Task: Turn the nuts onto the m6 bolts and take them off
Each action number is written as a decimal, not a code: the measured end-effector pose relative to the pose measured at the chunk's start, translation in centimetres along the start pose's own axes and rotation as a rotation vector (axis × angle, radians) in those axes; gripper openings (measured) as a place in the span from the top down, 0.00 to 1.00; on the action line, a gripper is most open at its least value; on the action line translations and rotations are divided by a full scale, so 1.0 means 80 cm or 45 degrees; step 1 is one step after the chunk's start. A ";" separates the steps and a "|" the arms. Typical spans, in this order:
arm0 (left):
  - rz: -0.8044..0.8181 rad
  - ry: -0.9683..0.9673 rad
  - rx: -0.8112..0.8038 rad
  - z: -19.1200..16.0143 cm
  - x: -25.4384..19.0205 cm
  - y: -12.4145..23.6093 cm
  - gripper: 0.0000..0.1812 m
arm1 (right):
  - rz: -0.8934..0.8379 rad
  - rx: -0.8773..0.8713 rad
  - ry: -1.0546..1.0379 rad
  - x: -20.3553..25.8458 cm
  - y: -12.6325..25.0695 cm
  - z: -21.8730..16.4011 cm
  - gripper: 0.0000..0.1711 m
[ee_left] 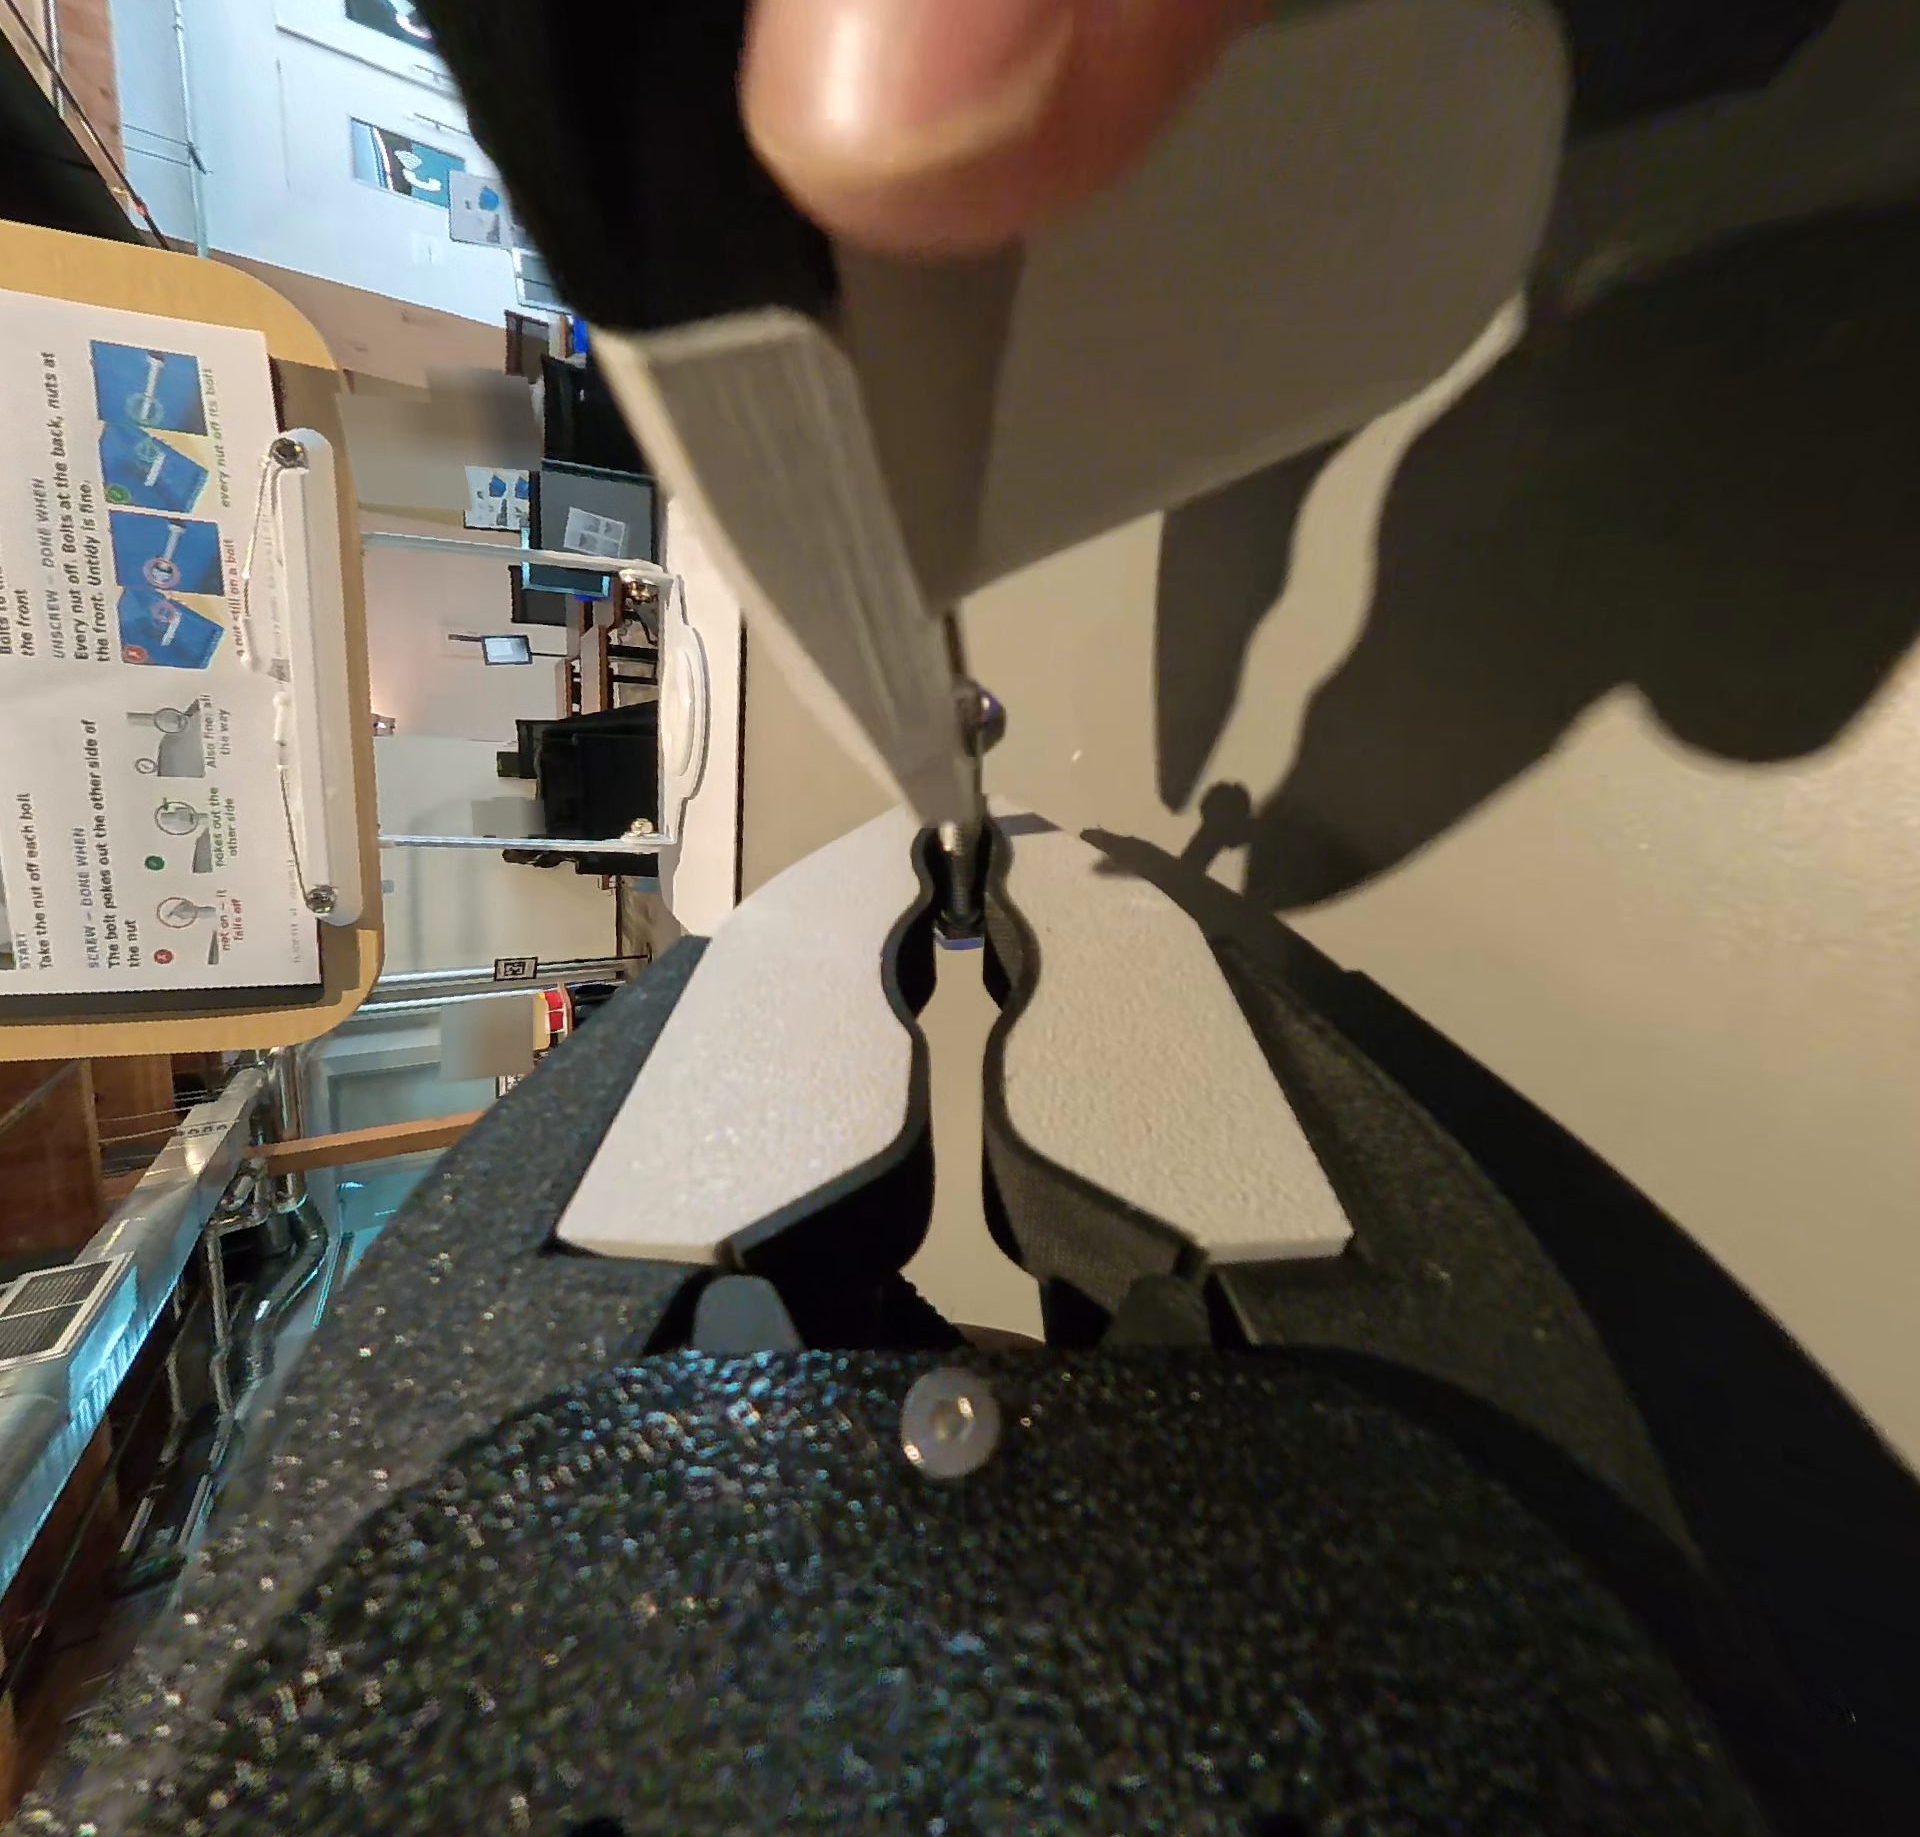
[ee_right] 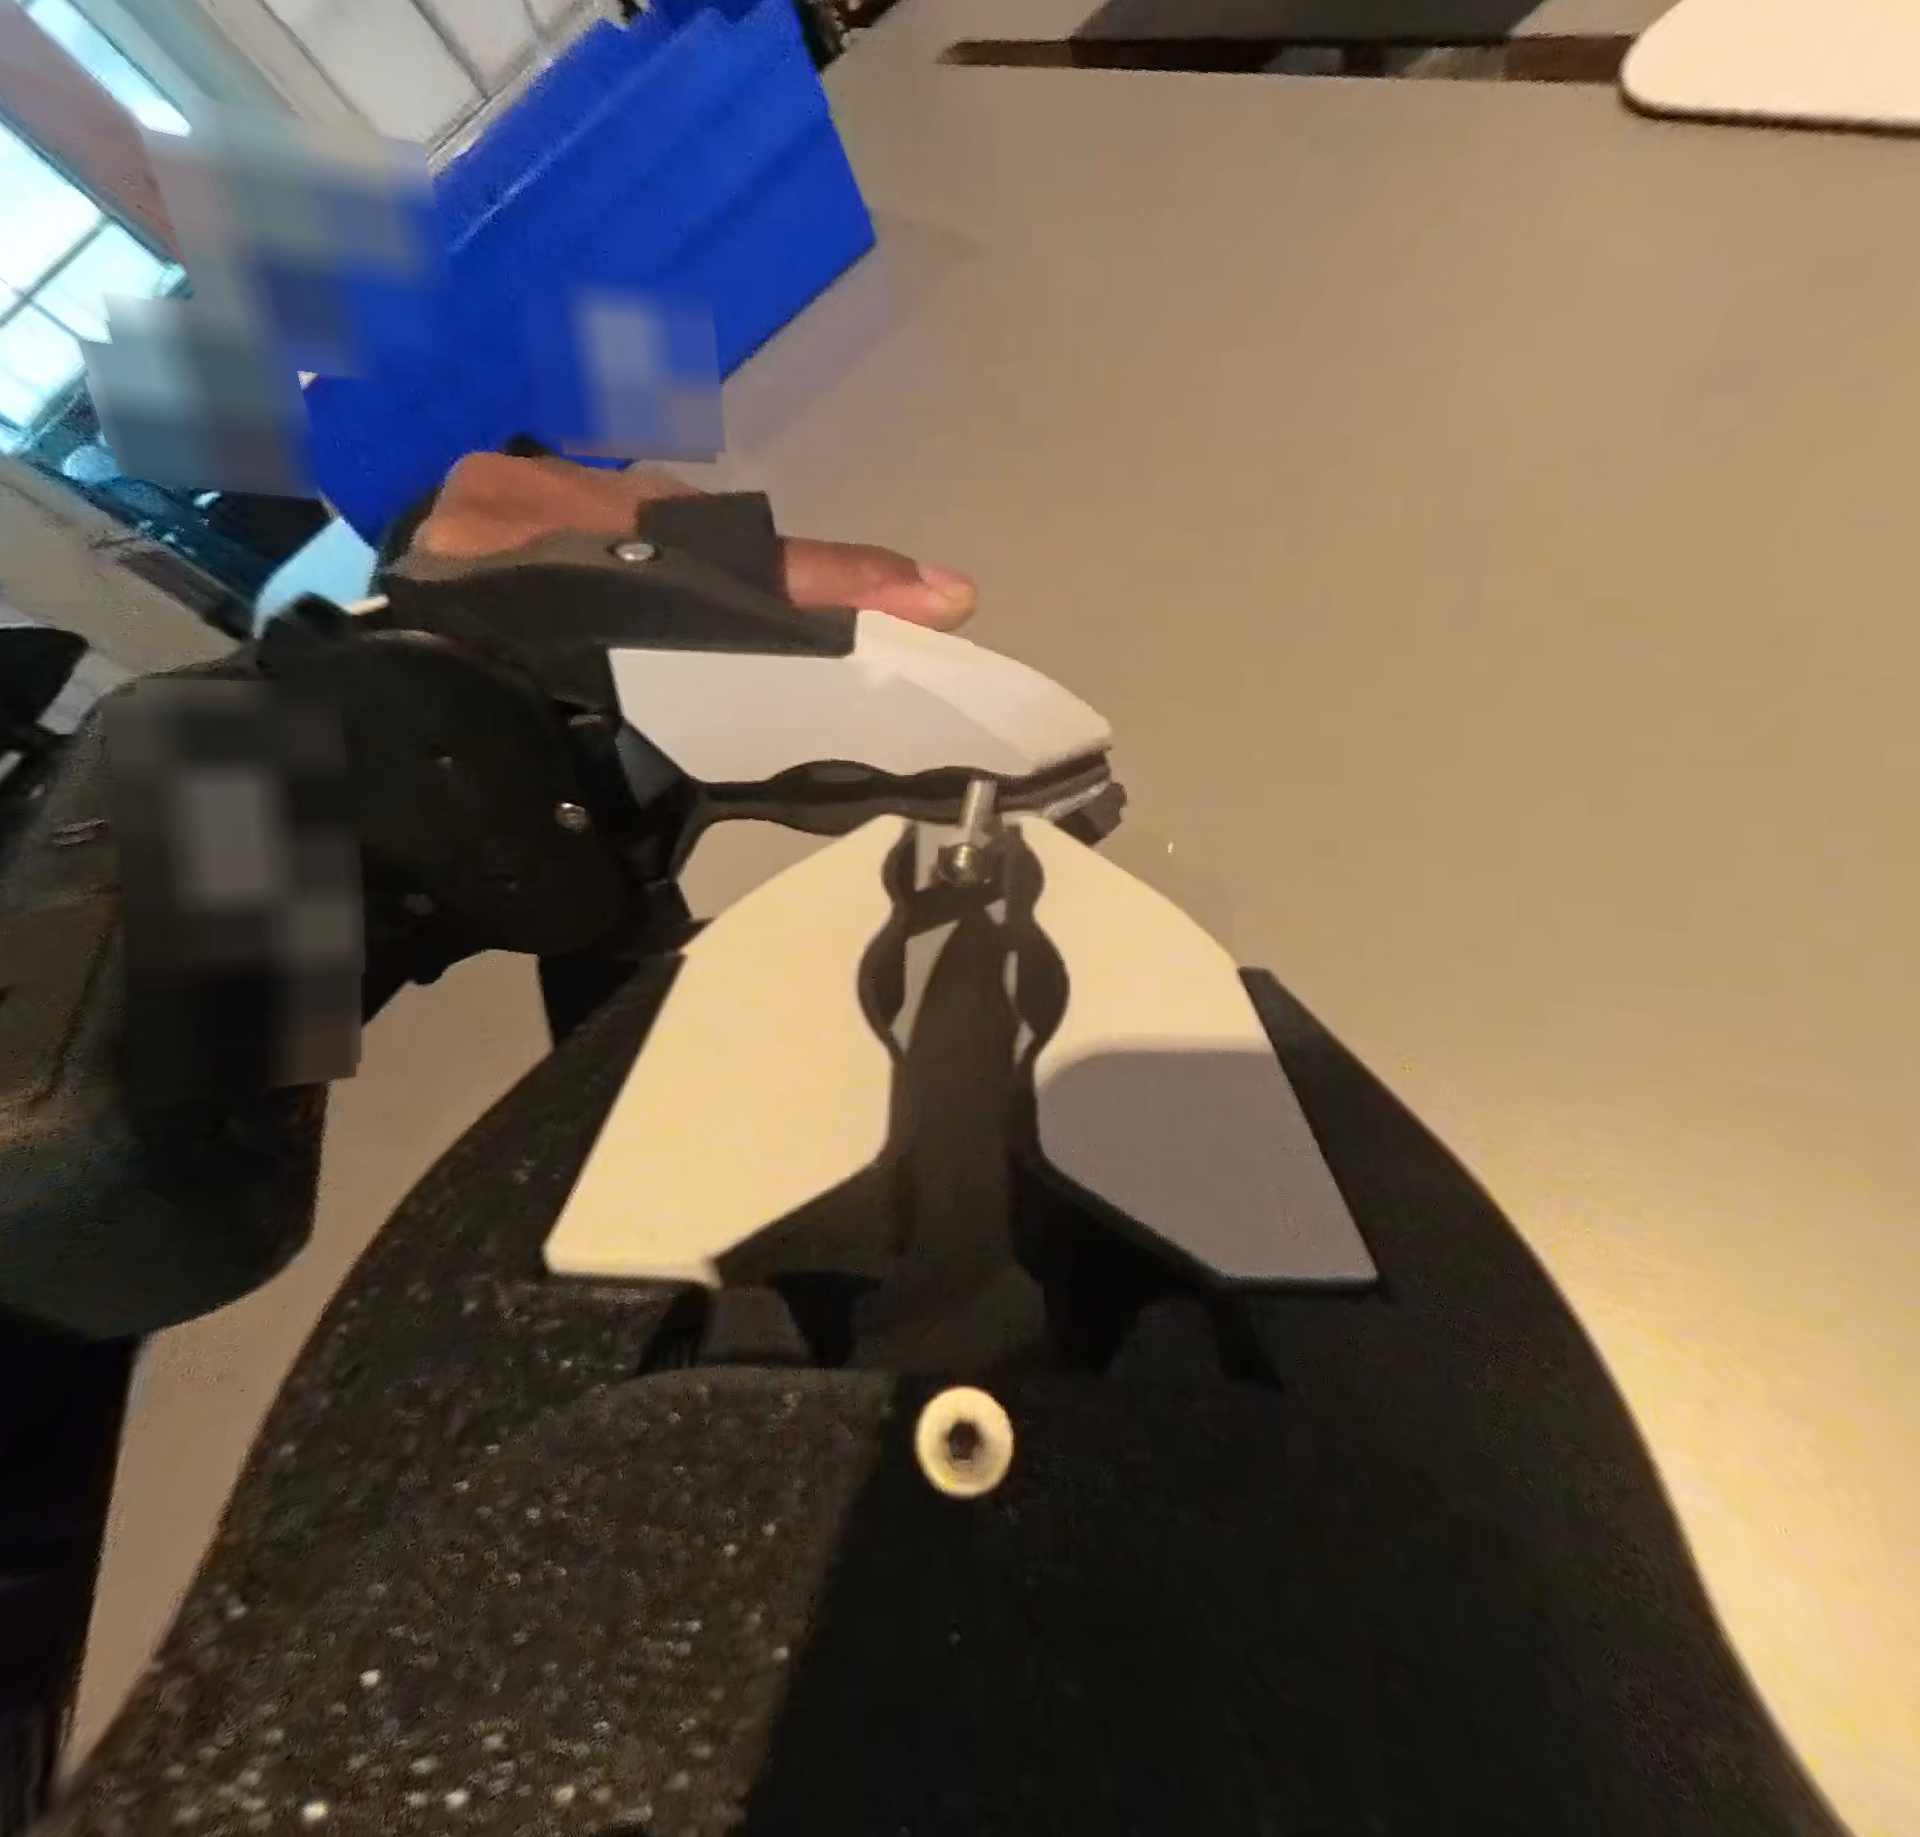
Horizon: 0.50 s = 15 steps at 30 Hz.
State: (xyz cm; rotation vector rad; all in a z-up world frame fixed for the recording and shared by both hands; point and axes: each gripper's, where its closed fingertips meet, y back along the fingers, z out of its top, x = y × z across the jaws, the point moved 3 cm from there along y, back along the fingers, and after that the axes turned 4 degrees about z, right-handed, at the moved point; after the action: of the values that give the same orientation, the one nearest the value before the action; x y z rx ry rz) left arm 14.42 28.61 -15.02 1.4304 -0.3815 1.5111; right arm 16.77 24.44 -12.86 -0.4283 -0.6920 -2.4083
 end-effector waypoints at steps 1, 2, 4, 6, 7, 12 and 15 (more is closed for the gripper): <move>-0.001 0.002 0.001 -0.001 0.000 0.000 0.98 | -0.003 0.005 0.057 0.000 0.001 0.002 0.86; -0.001 0.008 0.001 -0.001 0.000 0.000 0.98 | -0.026 0.018 0.145 0.000 0.002 0.003 0.83; -0.001 0.021 0.001 -0.002 0.001 0.000 0.98 | -0.127 0.051 0.377 -0.002 0.004 0.005 0.79; 0.001 0.027 0.003 -0.003 0.002 0.001 0.98 | -0.245 0.097 0.653 -0.003 0.006 0.006 0.79; 0.000 0.029 0.003 -0.004 0.002 0.001 0.98 | -0.302 0.125 0.803 -0.003 0.007 0.006 0.79; 0.000 0.032 0.003 -0.004 0.002 0.001 0.98 | -0.476 0.194 1.332 0.008 0.007 0.001 0.84; -0.002 0.026 0.001 -0.003 0.001 0.001 0.98 | -0.482 0.211 1.349 0.009 0.002 -0.003 0.85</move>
State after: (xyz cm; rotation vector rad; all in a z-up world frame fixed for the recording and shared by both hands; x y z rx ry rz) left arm 14.26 28.80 -15.01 1.4146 -0.3671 1.5243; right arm 16.27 23.83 -12.67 1.0681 -0.4705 -2.4105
